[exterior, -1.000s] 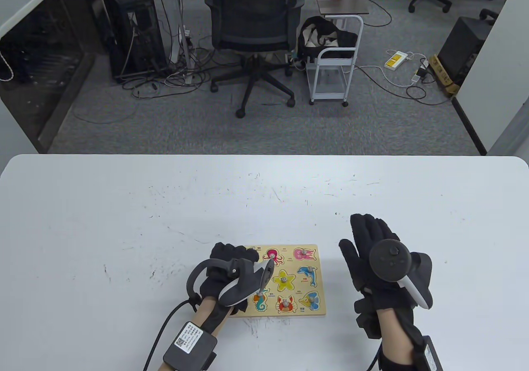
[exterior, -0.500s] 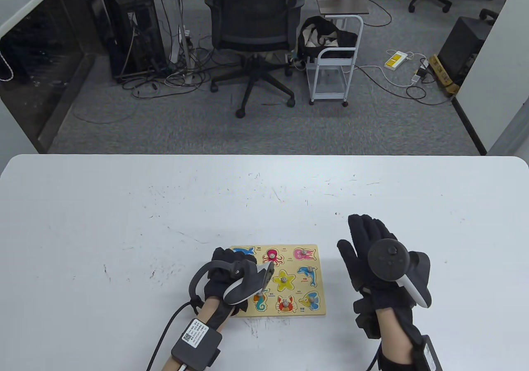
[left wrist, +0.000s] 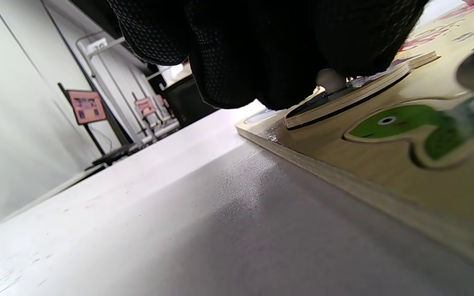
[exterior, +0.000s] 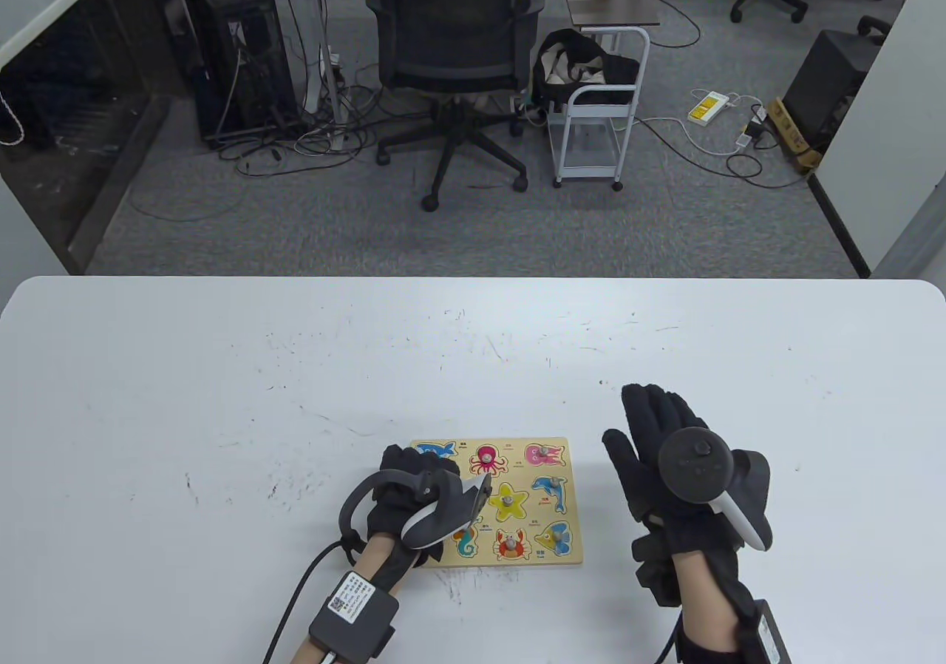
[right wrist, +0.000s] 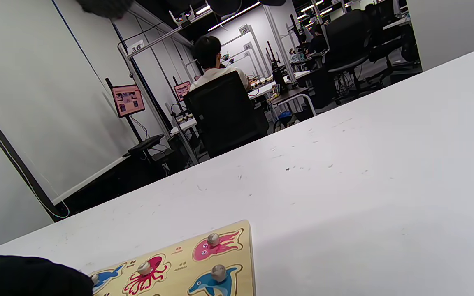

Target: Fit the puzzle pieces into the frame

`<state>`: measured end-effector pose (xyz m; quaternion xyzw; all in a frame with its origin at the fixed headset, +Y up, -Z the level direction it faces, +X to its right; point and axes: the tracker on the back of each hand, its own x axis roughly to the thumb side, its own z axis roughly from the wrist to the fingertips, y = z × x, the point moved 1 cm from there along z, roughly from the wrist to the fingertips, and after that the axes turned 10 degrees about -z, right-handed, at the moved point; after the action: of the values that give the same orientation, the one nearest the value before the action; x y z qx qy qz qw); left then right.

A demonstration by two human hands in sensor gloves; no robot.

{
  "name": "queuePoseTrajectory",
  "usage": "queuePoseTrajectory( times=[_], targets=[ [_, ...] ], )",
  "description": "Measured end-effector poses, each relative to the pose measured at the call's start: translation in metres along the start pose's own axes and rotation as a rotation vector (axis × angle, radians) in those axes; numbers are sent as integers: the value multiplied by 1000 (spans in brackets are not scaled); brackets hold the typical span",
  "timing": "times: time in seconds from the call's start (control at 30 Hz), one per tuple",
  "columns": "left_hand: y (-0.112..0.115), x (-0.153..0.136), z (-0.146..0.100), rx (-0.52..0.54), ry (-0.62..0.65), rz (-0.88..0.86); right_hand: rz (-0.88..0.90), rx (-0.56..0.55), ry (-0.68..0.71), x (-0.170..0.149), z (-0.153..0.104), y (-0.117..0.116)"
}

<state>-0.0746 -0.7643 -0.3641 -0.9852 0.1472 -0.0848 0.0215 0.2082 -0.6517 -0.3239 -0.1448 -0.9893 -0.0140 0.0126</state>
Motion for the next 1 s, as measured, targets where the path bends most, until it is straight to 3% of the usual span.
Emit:
queuePoseTrajectory(
  times=[0.67,1.0],
  targets=[
    [-4,-5,-3,-44,-3,-39,-1,12,1,1,1,-1],
    [-55,-58,-20,81,-101,-345,-8,2,14,3,0,0]
  ],
)
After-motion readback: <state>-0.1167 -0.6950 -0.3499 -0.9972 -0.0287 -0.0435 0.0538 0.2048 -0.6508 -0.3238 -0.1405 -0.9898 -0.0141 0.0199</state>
